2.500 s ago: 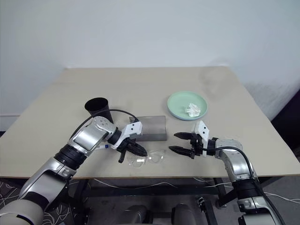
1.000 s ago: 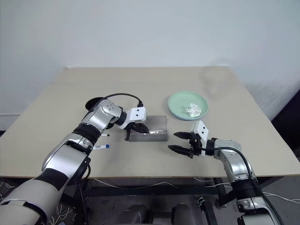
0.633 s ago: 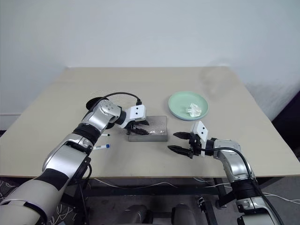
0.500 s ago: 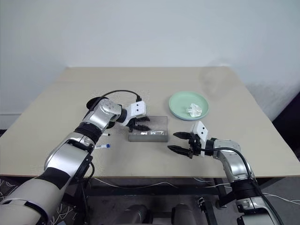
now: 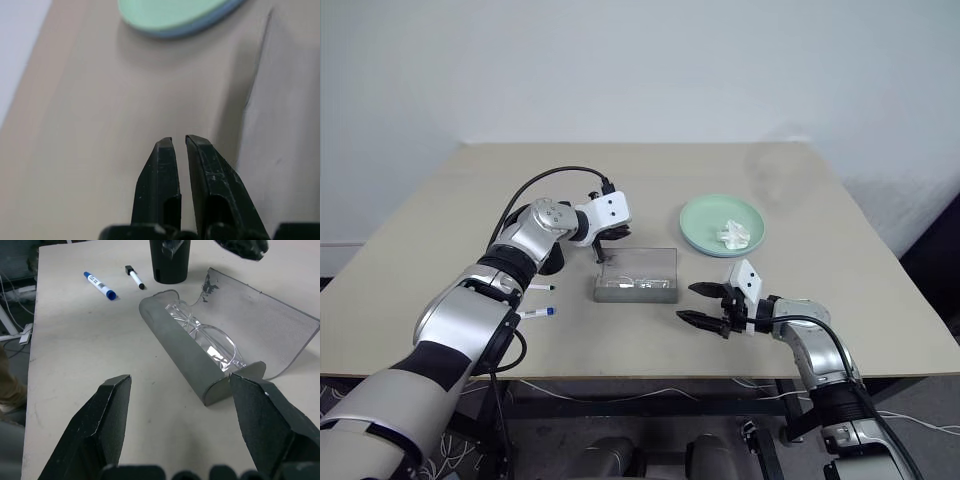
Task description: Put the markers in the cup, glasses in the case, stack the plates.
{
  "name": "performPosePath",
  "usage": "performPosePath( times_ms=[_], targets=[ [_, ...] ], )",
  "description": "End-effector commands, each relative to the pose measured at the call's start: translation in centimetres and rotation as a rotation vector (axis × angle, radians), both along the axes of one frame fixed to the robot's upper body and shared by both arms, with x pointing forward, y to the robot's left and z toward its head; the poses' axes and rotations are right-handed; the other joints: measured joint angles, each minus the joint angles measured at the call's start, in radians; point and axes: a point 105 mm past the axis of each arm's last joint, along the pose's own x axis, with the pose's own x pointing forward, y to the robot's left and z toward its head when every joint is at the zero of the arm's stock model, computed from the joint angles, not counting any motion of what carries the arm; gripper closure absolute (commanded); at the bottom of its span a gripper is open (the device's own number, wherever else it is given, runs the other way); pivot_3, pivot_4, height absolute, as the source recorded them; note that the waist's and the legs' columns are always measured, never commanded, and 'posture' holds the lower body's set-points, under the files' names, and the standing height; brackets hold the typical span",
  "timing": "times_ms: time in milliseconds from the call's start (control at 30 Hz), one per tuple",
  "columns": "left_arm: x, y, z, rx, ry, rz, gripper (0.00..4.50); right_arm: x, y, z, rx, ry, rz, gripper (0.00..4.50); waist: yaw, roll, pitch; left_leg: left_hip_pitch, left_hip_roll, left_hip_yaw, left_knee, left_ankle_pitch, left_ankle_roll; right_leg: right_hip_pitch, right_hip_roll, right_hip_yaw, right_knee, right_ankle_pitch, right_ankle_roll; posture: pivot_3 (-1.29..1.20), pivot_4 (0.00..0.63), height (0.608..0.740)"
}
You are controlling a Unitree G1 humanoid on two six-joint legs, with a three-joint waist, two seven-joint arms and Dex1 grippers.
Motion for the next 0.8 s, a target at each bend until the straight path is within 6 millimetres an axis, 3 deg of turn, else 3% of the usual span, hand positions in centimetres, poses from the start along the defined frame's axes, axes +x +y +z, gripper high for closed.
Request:
performPosePath(
  times_ms=[33,233,367,633,800],
  targets=[
    [0.6,0.0,0.7,0.087,-0.086,-0.011,4.23,0.3,0.4,1.4,0.013,-0.068,0.002,1.12,0.0,0.0,0.0,0.0,0.0,0.0,0.0,0.0,0.0,0.0,0.0,0.0,0.0,0.0,0.0,0.0,0.0,0.74],
    [-0.4,0.0,-0.5,0.112,-0.004,-0.071,4.23,0.4,0.6,1.5,0.024,-0.072,-0.01,1.12,0.0,0.0,0.0,0.0,0.0,0.0,0.0,0.0,0.0,0.0,0.0,0.0,0.0,0.0,0.0,0.0,0.0,0.74],
    [-1.1,-0.3,-0.3,0.014,0.088,-0.102,4.23,0.4,0.6,1.5,0.023,-0.076,-0.017,1.12,0.0,0.0,0.0,0.0,0.0,0.0,0.0,0.0,0.0,0.0,0.0,0.0,0.0,0.0,0.0,0.0,0.0,0.74],
    [-4.2,0.5,0.2,-0.051,0.293,-0.301,4.23,0.8,0.6,1.6,0.024,-0.085,-0.025,1.12,-0.002,0.0,0.0,0.0,0.0,0.0,0.0,0.0,0.0,-0.001,0.0,0.0,0.0,0.0,0.0,0.0,0.0,0.74],
    [-6.3,1.6,-0.9,0.015,0.37,-0.386,4.23,1.0,0.9,1.7,0.025,-0.089,-0.019,1.12,-0.003,0.0,0.0,0.0,0.0,0.001,0.0,0.0,0.0,-0.001,0.0,0.001,0.0,0.0,0.0,0.0,0.0,0.74]
  ],
)
